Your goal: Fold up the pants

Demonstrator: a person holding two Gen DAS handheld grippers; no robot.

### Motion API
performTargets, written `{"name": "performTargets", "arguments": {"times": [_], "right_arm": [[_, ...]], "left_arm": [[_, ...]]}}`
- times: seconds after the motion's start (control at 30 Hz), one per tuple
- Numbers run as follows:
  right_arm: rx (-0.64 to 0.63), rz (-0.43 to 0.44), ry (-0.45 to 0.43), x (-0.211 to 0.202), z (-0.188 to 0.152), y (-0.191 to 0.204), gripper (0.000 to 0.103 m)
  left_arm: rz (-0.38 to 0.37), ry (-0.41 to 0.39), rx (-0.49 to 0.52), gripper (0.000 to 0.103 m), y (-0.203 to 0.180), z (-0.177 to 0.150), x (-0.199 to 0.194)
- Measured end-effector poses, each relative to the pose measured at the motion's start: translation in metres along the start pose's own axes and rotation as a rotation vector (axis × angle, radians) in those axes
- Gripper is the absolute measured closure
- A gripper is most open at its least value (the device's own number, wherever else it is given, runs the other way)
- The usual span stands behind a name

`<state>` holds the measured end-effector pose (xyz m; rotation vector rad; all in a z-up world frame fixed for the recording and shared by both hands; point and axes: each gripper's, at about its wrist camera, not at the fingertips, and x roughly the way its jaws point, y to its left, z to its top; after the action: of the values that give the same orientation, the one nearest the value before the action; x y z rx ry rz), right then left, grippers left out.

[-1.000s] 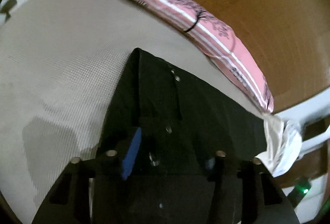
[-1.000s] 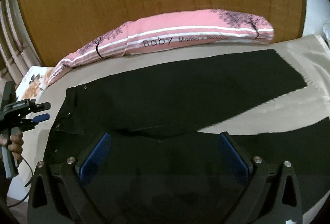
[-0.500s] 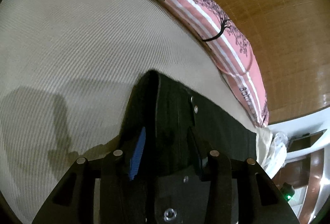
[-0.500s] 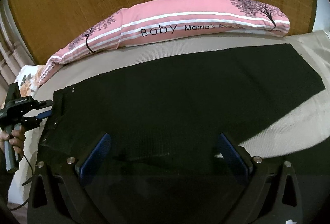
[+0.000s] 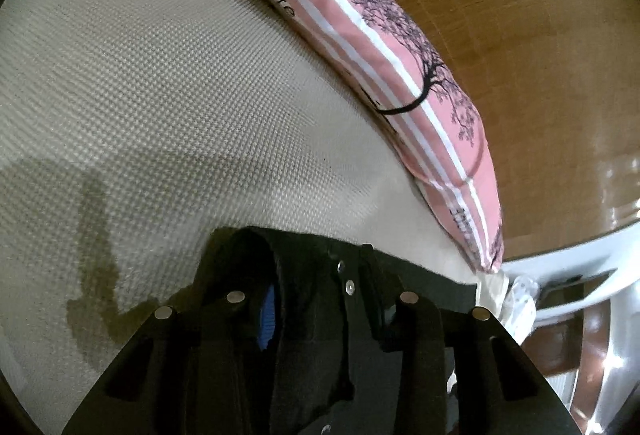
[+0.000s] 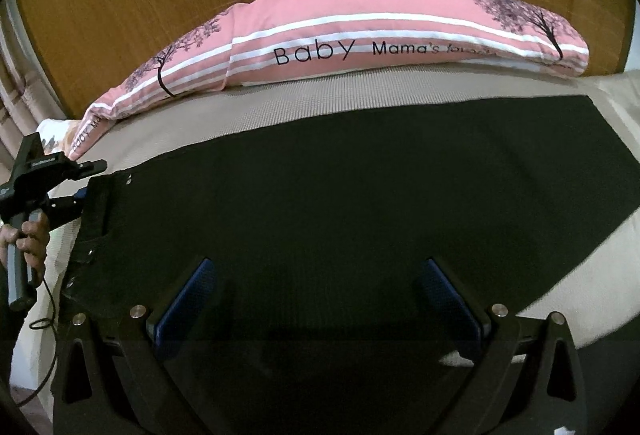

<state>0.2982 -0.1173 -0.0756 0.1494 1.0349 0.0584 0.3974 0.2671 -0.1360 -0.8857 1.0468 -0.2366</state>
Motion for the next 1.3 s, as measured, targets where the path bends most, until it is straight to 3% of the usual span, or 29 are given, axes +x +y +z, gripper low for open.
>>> {"name": "performTargets", "arguments": {"times": [0.03,0.07,0.1,0.3,0.43,0.6,0.73,0.8,1.0,1.1,1.3], "right_arm": [[-0.014,0.001,0.003,0.002,0.004,-0.001,0.0],[-0.024,0.003,0.005,0.004,0.007,-0.003,0.0],[-0.034,0.002,0.006,0.005,0.009,-0.003,0.0],[-0.15,0.1,0.069,0.016,0.042,-0.013,0.0],[-0.341,0.207,0.181,0.033,0.079,-0.013,0.0],[-0.596,0.231,0.295,0.062,0.122,-0.003,0.003],[-0.685,0.297,0.374,0.089,0.148,0.008,0.01],[-0.734,0.317,0.415,0.102,0.153,0.012,0.015],[-0.842,0.412,0.556,0.134,0.152,0.021,0.042],[-0.829,0.427,0.579,0.139,0.157,0.01,0.053],[-0.799,0.383,0.567,0.135,0.158,-0.017,0.086]], "left_arm": [[0.016,-0.016,0.005,0.074,-0.001,-0.001,0.0],[0.041,-0.026,0.017,0.087,-0.003,-0.003,0.0],[0.075,-0.037,0.038,0.091,-0.004,-0.004,0.0],[-0.007,-0.108,0.078,0.094,-0.019,-0.013,-0.028],[-0.089,-0.155,0.153,0.095,-0.043,-0.025,-0.054],[-0.175,-0.187,0.228,0.095,-0.064,-0.041,-0.079],[-0.223,-0.199,0.274,0.095,-0.071,-0.051,-0.094],[-0.233,-0.201,0.284,0.096,-0.073,-0.054,-0.099],[-0.221,-0.212,0.265,0.096,-0.066,-0.053,-0.108],[-0.197,-0.208,0.256,0.096,-0.063,-0.051,-0.106],[-0.159,-0.21,0.238,0.096,-0.061,-0.046,-0.099]]}}
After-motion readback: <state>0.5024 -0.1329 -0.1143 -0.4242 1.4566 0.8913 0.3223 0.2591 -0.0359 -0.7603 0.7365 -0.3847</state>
